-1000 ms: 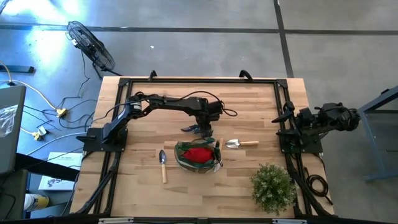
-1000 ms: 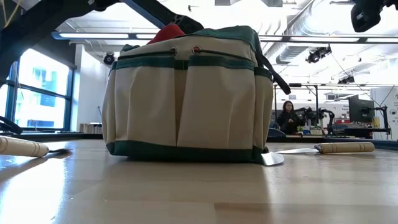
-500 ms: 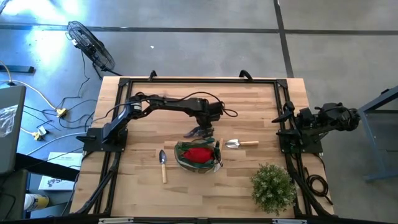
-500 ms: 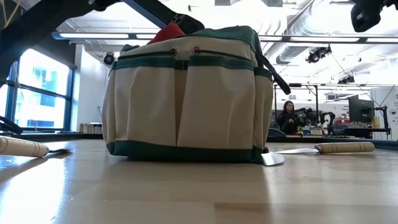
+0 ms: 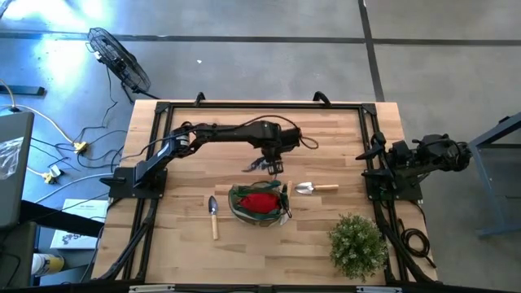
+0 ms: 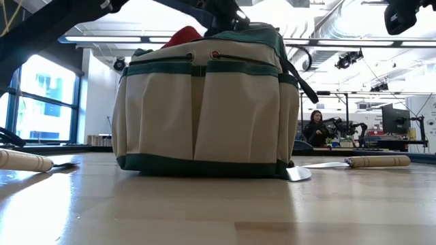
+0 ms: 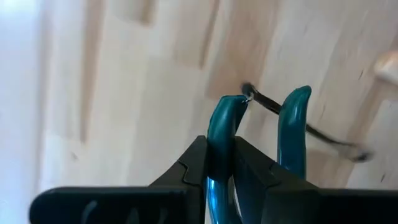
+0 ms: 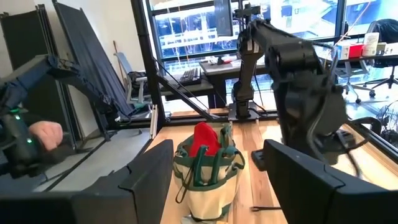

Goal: Pick & Place Garden tools in Gardening bag
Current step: Put the green shear scissors into the green gardening bag

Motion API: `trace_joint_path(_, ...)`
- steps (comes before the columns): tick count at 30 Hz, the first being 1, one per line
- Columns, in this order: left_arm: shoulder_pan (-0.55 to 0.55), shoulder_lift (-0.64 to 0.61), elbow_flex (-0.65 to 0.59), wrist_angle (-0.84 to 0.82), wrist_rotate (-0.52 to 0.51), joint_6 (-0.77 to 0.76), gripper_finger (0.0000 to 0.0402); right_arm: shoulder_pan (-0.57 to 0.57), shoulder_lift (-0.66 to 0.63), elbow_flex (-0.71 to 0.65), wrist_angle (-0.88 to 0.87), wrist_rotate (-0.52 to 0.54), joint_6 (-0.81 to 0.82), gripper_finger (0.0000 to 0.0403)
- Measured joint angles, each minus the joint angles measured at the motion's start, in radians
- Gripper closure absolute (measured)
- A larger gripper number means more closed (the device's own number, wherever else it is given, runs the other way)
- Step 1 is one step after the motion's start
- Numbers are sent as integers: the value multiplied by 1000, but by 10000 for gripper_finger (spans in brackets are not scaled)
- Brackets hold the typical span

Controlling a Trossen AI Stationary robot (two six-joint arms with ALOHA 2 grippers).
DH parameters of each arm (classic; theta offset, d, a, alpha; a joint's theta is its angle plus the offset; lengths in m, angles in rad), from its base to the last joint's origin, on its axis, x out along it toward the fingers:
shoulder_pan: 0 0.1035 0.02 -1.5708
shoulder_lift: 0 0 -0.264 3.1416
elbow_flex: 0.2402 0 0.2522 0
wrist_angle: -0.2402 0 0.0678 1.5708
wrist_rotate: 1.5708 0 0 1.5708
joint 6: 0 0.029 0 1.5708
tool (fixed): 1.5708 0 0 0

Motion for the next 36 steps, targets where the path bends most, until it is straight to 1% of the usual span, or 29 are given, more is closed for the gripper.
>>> trace_joint_path(9, -8, -2, 204, -74, -5, 12, 361, 0, 0, 0, 7, 0, -8, 163)
trace_joint_path(11, -16, -2, 248, -89, -31, 24, 361, 0, 0, 0, 7, 0, -7, 163)
trace_joint_path(13, -27, -2, 286, -110, -78, 46, 361, 0, 0, 0, 7, 0, -1, 163)
trace_joint_path(17, -56, -35, 277, -108, -178, 89, 361, 0, 0, 0, 4, 21, 5, 162)
trace_joint_path(20, -75, -46, 284, -107, -219, 92, 361, 0, 1, 0, -1, 24, 6, 162)
trace_joint_path(29, -134, -111, 285, -95, -295, 111, 361, 0, 1, 0, 0, 30, 5, 163)
trace_joint_path(31, -155, -134, 286, -99, -312, 122, 361, 0, 4, 0, 7, 50, 6, 163)
trace_joint_path(36, -202, -197, 287, -105, -315, 148, 361, 0, 15, 0, 45, 117, 21, 163)
